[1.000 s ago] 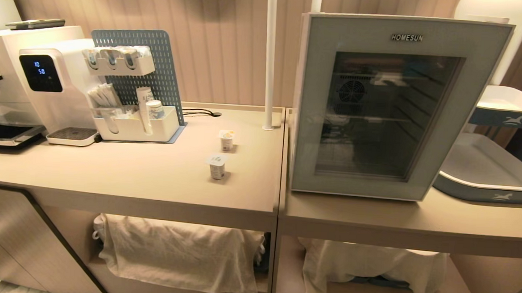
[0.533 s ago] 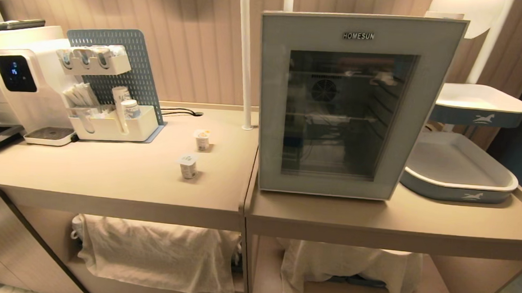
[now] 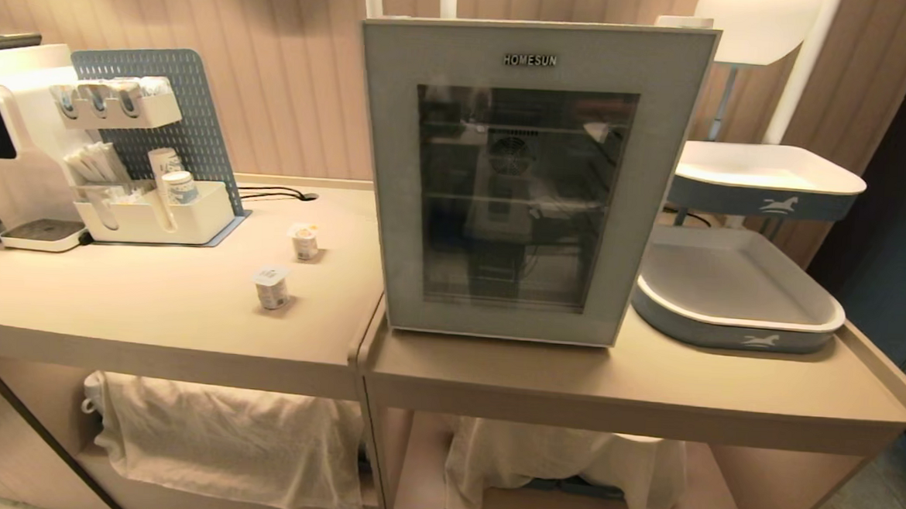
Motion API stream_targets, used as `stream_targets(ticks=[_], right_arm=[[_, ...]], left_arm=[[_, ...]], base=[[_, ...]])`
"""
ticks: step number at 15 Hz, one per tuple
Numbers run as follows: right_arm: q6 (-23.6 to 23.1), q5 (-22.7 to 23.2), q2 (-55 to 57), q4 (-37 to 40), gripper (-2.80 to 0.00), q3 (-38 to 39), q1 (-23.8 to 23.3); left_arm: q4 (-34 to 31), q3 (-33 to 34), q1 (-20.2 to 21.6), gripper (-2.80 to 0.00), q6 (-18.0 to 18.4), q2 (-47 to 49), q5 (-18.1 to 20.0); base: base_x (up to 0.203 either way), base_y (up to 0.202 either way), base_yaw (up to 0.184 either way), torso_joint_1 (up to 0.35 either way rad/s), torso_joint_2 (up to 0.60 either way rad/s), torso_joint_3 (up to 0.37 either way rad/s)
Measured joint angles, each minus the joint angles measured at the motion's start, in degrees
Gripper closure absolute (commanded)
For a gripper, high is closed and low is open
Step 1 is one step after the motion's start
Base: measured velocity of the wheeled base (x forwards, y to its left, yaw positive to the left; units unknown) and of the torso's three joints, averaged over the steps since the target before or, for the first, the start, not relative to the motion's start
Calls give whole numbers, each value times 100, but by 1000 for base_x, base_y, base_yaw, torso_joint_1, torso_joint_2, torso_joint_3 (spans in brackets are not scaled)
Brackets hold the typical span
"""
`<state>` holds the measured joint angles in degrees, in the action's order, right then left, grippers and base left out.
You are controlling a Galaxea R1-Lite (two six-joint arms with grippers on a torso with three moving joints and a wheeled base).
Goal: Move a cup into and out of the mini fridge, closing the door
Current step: Open the freezer door
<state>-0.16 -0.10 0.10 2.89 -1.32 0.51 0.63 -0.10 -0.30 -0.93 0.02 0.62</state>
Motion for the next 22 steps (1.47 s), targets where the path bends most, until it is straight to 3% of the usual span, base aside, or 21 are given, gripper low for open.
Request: stream_targets(ticks=[14, 22], right_arm=[[0, 0, 0, 0, 0, 2, 0], [-2, 0, 0, 0, 0, 0, 4]], left_arm=[[-1, 0, -4, 0, 3, 0, -2], [-6, 0, 1, 0, 9, 0, -2]], base=[[0, -16, 0, 0, 0, 0], [65, 0, 0, 5, 3, 0]])
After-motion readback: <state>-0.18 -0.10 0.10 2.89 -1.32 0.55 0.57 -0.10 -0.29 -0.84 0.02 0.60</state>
